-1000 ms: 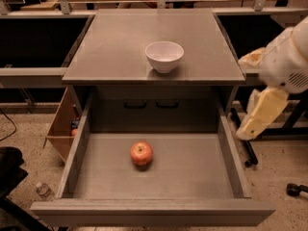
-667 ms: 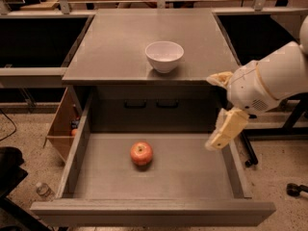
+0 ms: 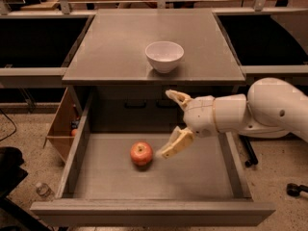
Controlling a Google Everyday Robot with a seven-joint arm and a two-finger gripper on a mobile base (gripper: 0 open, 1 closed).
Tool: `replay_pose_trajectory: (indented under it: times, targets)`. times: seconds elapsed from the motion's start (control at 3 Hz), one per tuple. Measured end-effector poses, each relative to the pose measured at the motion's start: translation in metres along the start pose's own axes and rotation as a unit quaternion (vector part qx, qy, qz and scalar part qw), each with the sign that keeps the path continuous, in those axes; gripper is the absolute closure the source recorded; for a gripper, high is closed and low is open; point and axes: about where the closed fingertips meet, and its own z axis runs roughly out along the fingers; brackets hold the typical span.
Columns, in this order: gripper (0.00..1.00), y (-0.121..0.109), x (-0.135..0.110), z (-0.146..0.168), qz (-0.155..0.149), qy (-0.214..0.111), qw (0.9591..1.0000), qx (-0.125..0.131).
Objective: Pick apple from top drawer and place on counter
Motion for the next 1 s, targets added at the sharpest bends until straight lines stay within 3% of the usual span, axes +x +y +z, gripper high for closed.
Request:
replay_pose_trajectory:
  times: [0.33,0.67,1.0]
  targets:
    - [0.0,-0.014,-0.01,0.014,-0.018,-0.017,0.9994,0.025]
    - [0.0,-0.008,-0.003,0.022,-0.005,-0.016,0.9997,0.02]
    - [0.0,0.004,0.026,0.058,0.018,-0.018,0.9996,0.013]
